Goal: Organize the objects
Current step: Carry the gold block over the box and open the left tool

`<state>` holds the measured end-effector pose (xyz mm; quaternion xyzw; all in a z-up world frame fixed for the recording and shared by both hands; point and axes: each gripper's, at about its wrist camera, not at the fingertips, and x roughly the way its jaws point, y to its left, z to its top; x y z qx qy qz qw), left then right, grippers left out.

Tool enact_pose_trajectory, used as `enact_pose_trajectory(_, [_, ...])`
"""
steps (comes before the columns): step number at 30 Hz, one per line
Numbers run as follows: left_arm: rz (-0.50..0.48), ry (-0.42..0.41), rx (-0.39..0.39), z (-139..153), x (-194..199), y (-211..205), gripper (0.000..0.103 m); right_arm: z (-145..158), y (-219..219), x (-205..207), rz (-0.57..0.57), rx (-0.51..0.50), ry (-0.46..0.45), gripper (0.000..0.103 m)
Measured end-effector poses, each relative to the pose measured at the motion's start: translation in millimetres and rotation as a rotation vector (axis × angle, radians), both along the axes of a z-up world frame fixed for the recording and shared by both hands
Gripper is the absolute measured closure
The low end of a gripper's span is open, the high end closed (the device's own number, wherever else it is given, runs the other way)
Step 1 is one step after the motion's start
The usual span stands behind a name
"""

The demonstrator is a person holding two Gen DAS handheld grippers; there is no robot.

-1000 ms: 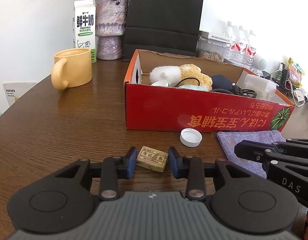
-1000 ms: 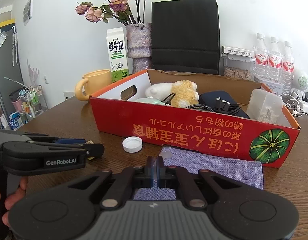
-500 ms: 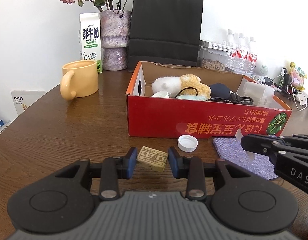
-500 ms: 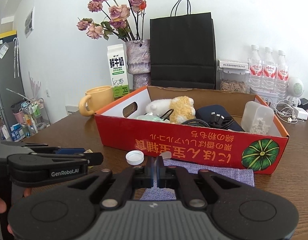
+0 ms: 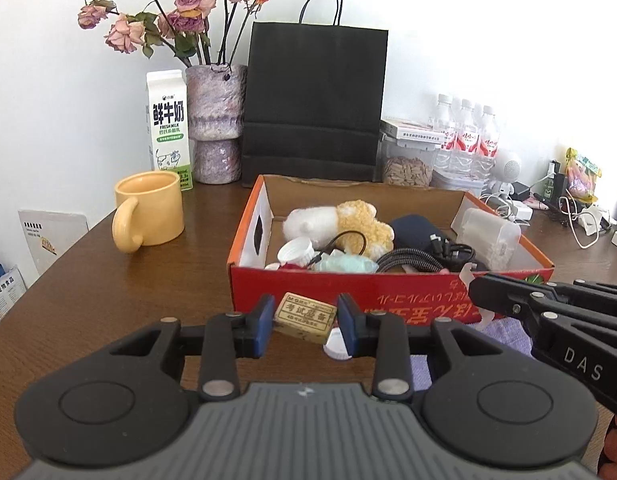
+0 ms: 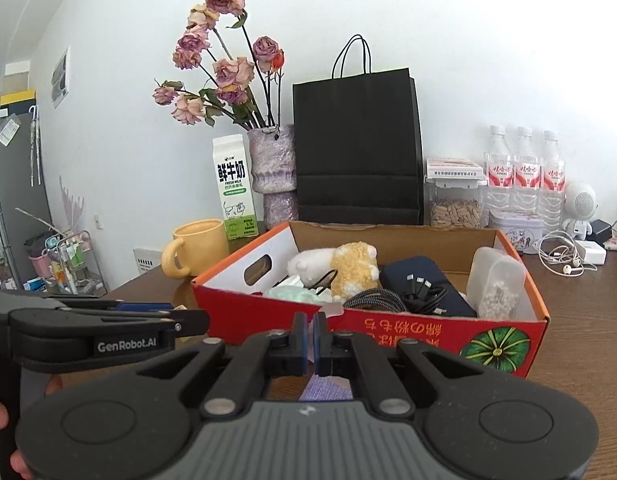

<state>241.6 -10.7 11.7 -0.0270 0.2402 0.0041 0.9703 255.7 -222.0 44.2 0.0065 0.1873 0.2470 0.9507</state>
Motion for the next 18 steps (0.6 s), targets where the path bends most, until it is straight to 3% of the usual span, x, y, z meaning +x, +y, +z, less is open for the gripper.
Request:
enact_pose_trajectory(9, [-0.011,-0.058,0.019,28.5,34.4,-19.1,0.068,28.3,-3.4,26.1,-0.024,0.003,-0.062,0.101])
enact_pose_trajectory(18, [-0.002,-0.045,0.019,23.6,80.0,-28.0,0.068,25.4,-8.3,70.9,-0.055,0.010,-0.048,0.101])
